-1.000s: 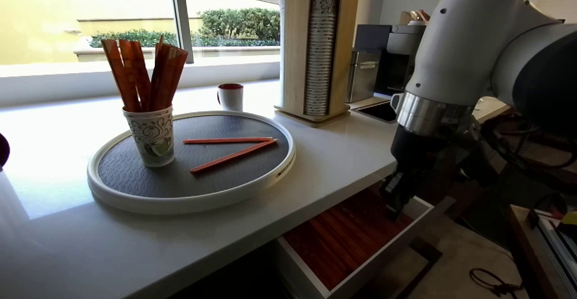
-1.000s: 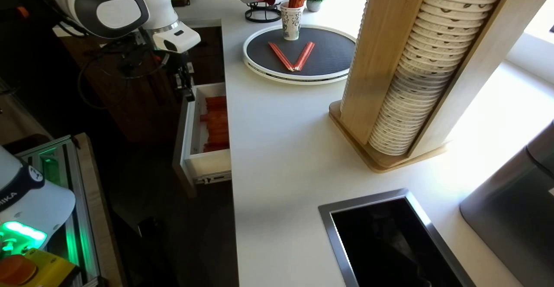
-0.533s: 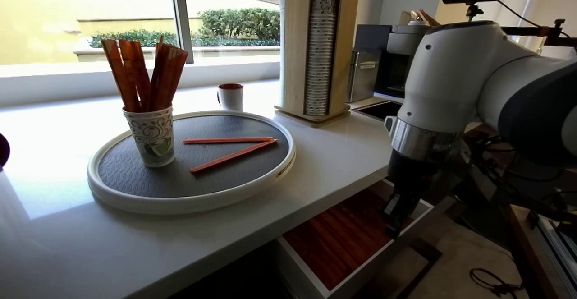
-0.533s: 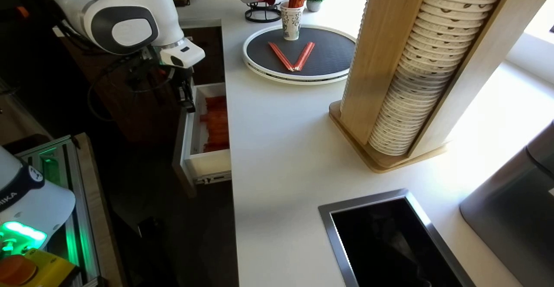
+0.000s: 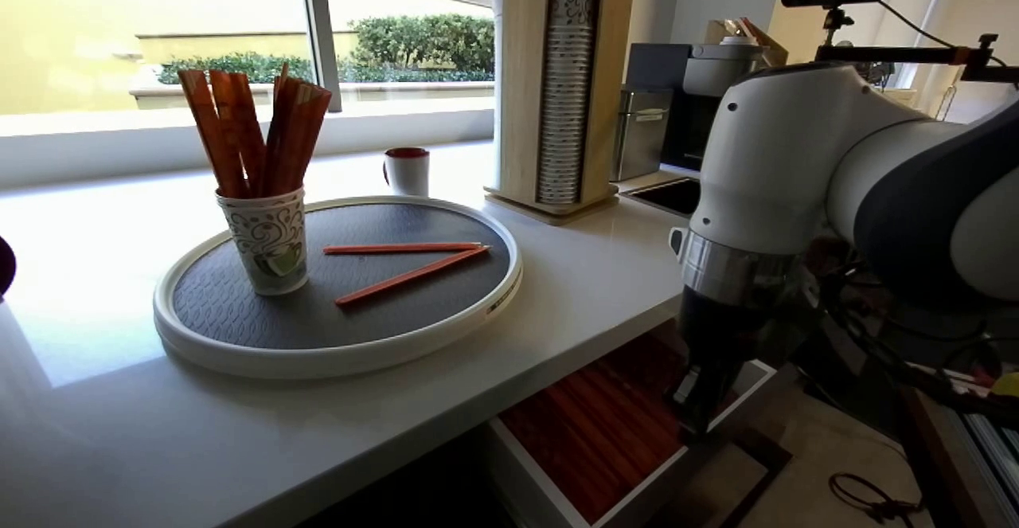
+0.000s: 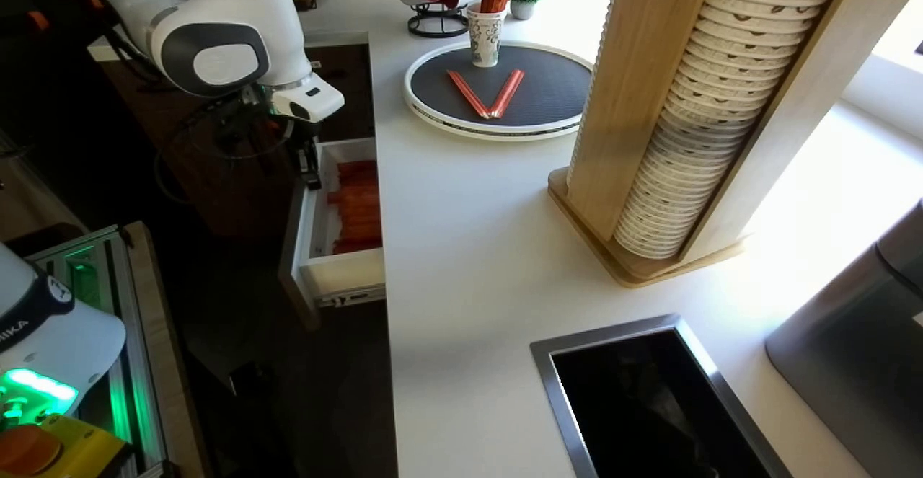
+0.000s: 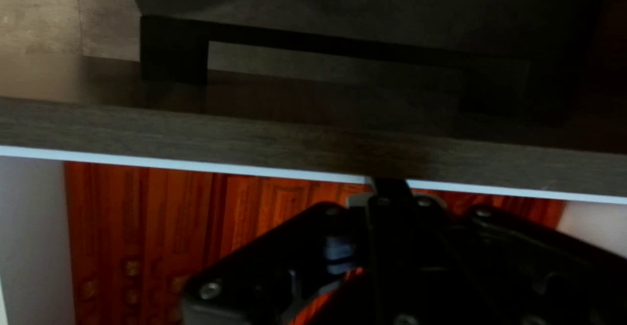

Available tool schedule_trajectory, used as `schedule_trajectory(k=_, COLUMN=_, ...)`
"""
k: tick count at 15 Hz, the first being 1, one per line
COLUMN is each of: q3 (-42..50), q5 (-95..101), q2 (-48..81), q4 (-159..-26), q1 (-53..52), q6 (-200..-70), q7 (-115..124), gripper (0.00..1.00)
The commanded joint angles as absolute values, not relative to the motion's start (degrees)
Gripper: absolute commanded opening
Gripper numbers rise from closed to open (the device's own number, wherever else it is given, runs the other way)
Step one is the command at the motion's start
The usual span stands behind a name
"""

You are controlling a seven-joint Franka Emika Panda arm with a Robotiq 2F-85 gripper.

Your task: Open the drawer fully

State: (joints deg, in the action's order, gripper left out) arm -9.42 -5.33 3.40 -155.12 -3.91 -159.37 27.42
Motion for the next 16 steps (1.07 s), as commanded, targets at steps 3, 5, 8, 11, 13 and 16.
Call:
schedule_trajectory(k=3, q3=-11.44, q5=-20.68, q2=5.10, q4=-153.66, q1=-6.74, q6=-155.98, q7=17.21, gripper=0.00)
schedule_trajectory(k=5, q3=-11.93, q5=-24.36, q2=4.84, q4=-153.18, q1=-7.16, q6=-153.50, q7=14.46, gripper=0.00)
schedule_trajectory(k=8, q3=-12.19, q5=-25.80, q2=4.25, q4=-153.12, q1=-8.11, q6=-150.42, q7=13.74, gripper=0.00)
schedule_trajectory(k=11, q3=-12.34, q5=-25.68, q2=4.40, q4=-152.84, q1=-8.85, q6=-147.90, q7=13.79, gripper=0.00)
schedule_trajectory(k=13, q3=-12.34, q5=-26.26, q2=4.35, q4=-152.65, q1=-9.07, q6=-145.43, q7=13.02, gripper=0.00)
schedule_trajectory(k=16, q3=-11.94, q5=-26.55, q2=3.80, q4=-152.75, q1=-9.01, q6=-143.13, q7=12.94, gripper=0.00)
